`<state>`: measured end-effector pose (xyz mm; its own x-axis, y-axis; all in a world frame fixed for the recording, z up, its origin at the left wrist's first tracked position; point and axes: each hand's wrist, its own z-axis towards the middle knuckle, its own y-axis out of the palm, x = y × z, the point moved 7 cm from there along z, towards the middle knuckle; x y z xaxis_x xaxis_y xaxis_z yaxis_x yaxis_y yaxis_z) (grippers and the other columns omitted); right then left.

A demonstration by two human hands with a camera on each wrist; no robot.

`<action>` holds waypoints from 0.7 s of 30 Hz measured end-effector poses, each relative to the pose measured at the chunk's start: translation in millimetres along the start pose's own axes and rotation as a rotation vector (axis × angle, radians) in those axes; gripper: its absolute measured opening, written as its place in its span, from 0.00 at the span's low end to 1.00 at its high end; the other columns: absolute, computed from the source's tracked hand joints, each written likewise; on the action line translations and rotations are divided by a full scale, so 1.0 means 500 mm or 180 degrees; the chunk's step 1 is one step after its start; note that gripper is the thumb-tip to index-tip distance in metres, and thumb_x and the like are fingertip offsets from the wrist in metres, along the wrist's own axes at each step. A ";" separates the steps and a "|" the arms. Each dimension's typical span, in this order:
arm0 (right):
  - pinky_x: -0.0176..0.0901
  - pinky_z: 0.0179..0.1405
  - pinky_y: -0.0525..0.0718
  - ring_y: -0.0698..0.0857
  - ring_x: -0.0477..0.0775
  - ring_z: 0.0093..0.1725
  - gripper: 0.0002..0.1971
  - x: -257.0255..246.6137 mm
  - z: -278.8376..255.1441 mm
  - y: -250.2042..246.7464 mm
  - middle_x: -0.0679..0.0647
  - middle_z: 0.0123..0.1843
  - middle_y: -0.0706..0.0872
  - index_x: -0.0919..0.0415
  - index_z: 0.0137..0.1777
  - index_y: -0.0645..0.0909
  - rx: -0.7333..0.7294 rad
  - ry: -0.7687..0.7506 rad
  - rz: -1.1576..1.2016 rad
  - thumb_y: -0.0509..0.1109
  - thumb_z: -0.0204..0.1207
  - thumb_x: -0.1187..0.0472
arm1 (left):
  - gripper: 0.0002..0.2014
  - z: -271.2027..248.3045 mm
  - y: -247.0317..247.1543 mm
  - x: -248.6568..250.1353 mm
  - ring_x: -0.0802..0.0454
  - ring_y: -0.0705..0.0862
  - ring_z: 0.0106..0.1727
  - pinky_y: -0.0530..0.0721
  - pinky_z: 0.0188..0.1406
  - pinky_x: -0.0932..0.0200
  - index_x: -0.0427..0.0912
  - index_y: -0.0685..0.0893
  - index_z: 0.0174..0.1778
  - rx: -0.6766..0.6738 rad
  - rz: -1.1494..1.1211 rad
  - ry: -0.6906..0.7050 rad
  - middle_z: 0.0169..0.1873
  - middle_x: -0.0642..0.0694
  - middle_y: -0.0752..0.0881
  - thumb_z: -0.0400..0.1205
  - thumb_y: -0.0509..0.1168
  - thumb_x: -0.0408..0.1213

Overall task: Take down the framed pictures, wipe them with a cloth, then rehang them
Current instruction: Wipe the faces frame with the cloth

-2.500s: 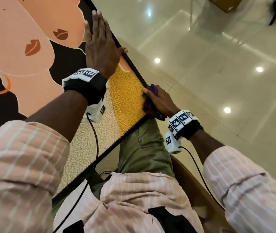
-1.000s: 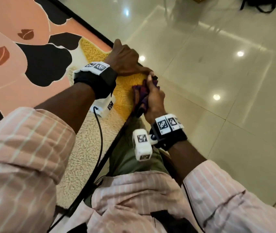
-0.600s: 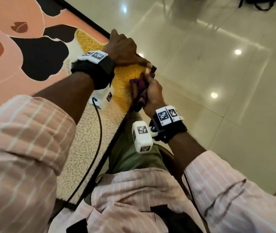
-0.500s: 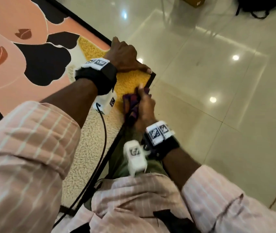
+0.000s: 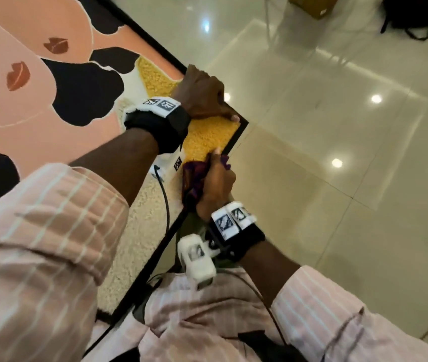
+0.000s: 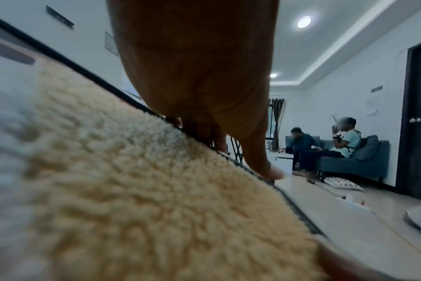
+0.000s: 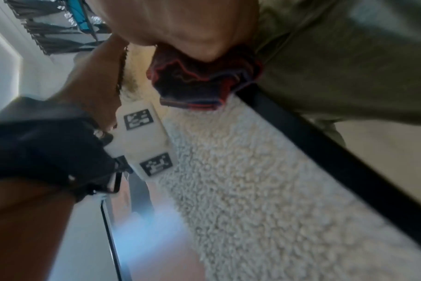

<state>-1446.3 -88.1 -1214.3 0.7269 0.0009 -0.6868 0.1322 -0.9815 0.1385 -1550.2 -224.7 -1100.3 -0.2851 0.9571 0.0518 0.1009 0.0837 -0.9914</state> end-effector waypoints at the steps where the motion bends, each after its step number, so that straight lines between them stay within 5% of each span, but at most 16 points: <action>1: 0.64 0.56 0.86 0.87 0.64 0.49 0.25 -0.005 0.007 0.006 0.57 0.49 0.89 0.54 0.47 0.85 0.0118 -0.0002 -0.0046 0.68 0.67 0.32 | 0.40 -0.016 -0.013 -0.005 0.43 0.86 0.53 0.70 0.64 0.52 0.42 0.89 0.51 0.0223 -0.0250 0.0008 0.47 0.42 0.90 0.63 0.64 0.77; 5: 0.68 0.54 0.86 0.87 0.69 0.53 0.36 -0.047 0.038 0.059 0.64 0.56 0.88 0.61 0.57 0.83 0.0145 -0.0099 -0.0013 0.69 0.62 0.31 | 0.32 -0.120 -0.104 -0.077 0.50 0.85 0.56 0.78 0.61 0.52 0.44 0.88 0.55 0.1322 -0.0864 -0.0340 0.54 0.47 0.89 0.72 0.66 0.69; 8: 0.70 0.45 0.89 0.89 0.71 0.49 0.26 -0.057 0.047 0.100 0.67 0.53 0.89 0.59 0.50 0.80 -0.0084 -0.0162 0.0125 0.70 0.65 0.36 | 0.32 -0.261 -0.133 -0.182 0.51 0.84 0.59 0.77 0.62 0.51 0.47 0.87 0.55 0.2133 -0.0648 -0.1036 0.56 0.52 0.88 0.74 0.60 0.72; 10: 0.65 0.40 0.90 0.88 0.69 0.44 0.22 -0.065 0.030 0.113 0.66 0.50 0.88 0.61 0.51 0.78 -0.0126 -0.0194 0.0191 0.69 0.72 0.41 | 0.36 -0.398 -0.130 -0.262 0.48 0.78 0.70 0.70 0.70 0.53 0.48 0.82 0.67 0.2671 -0.0132 -0.2065 0.66 0.49 0.83 0.77 0.54 0.73; 13: 0.55 0.37 0.86 0.85 0.63 0.40 0.25 -0.070 0.028 0.116 0.64 0.50 0.87 0.65 0.60 0.80 -0.0158 -0.0214 0.0174 0.68 0.75 0.43 | 0.53 -0.635 -0.091 -0.333 0.48 0.60 0.83 0.52 0.80 0.54 0.44 0.62 0.84 0.3066 0.0258 -0.4401 0.82 0.45 0.64 0.73 0.34 0.80; 16: 0.45 0.29 0.84 0.88 0.62 0.37 0.25 -0.058 0.013 0.116 0.63 0.49 0.89 0.67 0.60 0.81 -0.0263 -0.0237 0.0107 0.66 0.78 0.44 | 0.42 -0.770 -0.006 -0.351 0.48 0.64 0.82 0.61 0.75 0.53 0.45 0.56 0.85 0.2830 -0.0467 -0.5757 0.82 0.46 0.64 0.82 0.36 0.70; 18: 0.38 0.21 0.81 0.86 0.59 0.30 0.23 -0.050 -0.004 0.115 0.61 0.43 0.88 0.67 0.60 0.81 -0.0394 -0.0230 0.0019 0.64 0.81 0.46 | 0.31 -0.793 0.040 -0.359 0.43 0.74 0.75 0.71 0.69 0.51 0.44 0.63 0.82 0.2709 -0.1272 -0.5857 0.75 0.42 0.75 0.88 0.41 0.60; 21: 0.34 0.16 0.75 0.79 0.53 0.18 0.16 -0.076 -0.019 0.105 0.57 0.27 0.84 0.66 0.52 0.84 -0.0533 -0.0232 0.0054 0.65 0.82 0.52 | 0.26 -0.801 0.056 -0.364 0.38 0.76 0.71 0.71 0.64 0.53 0.37 0.75 0.72 0.3065 -0.1974 -0.5397 0.70 0.36 0.79 0.91 0.42 0.50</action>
<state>-1460.8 -137.9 -1174.1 0.6801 -0.0353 -0.7323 0.2350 -0.9357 0.2633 -1114.0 -285.3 -1089.3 -0.5503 -0.3458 0.7600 -0.6077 -0.4583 -0.6486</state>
